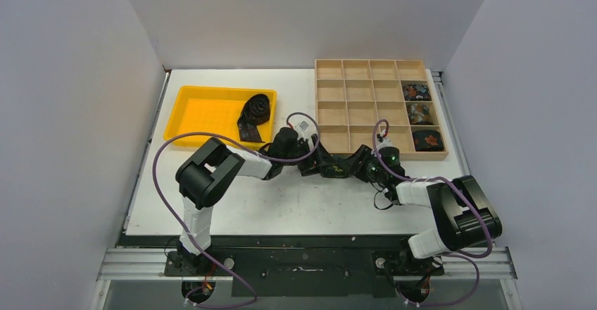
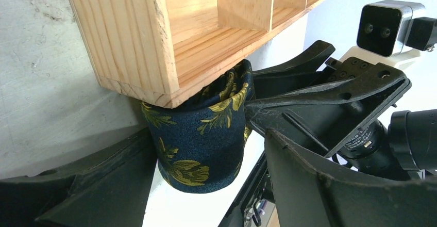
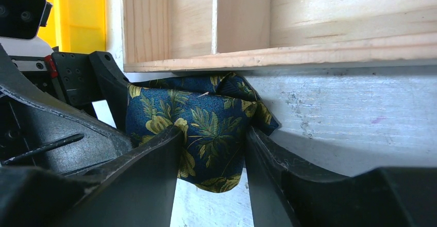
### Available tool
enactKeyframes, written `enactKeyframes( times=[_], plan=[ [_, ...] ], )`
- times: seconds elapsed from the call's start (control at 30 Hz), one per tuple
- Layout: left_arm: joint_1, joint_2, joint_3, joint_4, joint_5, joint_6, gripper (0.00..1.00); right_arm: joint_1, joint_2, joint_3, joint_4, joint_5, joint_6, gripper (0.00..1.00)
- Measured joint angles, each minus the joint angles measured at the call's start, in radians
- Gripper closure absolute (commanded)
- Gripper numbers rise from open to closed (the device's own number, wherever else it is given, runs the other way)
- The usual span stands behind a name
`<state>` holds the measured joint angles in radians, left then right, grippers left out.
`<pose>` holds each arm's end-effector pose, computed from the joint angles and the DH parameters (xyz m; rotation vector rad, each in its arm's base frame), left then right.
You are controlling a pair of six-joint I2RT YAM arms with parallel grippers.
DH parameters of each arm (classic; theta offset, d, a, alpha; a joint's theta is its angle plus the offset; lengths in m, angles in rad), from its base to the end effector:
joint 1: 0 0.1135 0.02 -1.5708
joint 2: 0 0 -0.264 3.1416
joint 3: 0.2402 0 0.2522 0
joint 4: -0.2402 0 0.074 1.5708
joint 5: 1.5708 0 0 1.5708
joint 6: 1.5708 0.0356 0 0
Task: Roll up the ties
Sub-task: Pick up the tie at the center of the board.
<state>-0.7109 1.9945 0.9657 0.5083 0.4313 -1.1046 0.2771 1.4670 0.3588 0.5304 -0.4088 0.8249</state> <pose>0.2923 -0.2713 0.1224 -0.1721 2.4341 -1.4319 0.2318 0.0806 0.1254 0.3704 2.2651 1.0498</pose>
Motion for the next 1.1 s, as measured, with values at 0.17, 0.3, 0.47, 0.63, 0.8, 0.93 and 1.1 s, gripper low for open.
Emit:
enactKeyframes(
  times=[0.17, 0.3, 0.47, 0.63, 0.8, 0.93, 1.1],
  plan=[
    [-0.002, 0.001, 0.014, -0.021, -0.002, -0.004, 0.18, -0.002, 0.0, -0.01, 0.017, 0.0, 0.0, 0.55],
    [-0.008, 0.001, 0.047, -0.082, -0.019, 0.01, 0.18, -0.005, 0.0, -0.011, 0.02, 0.0, 0.0, 0.55],
    [-0.021, -0.001, 0.099, -0.187, -0.06, 0.045, 0.19, -0.009, 0.0, -0.012, 0.02, 0.0, 0.0, 0.55],
    [-0.031, -0.003, 0.126, -0.246, -0.084, 0.079, 0.31, -0.009, 0.0, -0.012, 0.021, -0.001, 0.0, 0.58],
    [-0.033, 0.002, 0.128, -0.257, -0.089, 0.103, 0.43, -0.009, 0.002, -0.012, 0.023, -0.002, 0.0, 0.58],
    [-0.032, 0.008, 0.128, -0.258, -0.09, 0.114, 0.55, -0.009, 0.003, -0.012, 0.024, -0.001, -0.001, 0.59],
    [-0.033, 0.018, 0.13, -0.255, -0.087, 0.114, 0.74, -0.009, 0.01, -0.012, 0.026, -0.004, -0.002, 0.58]
  ],
)
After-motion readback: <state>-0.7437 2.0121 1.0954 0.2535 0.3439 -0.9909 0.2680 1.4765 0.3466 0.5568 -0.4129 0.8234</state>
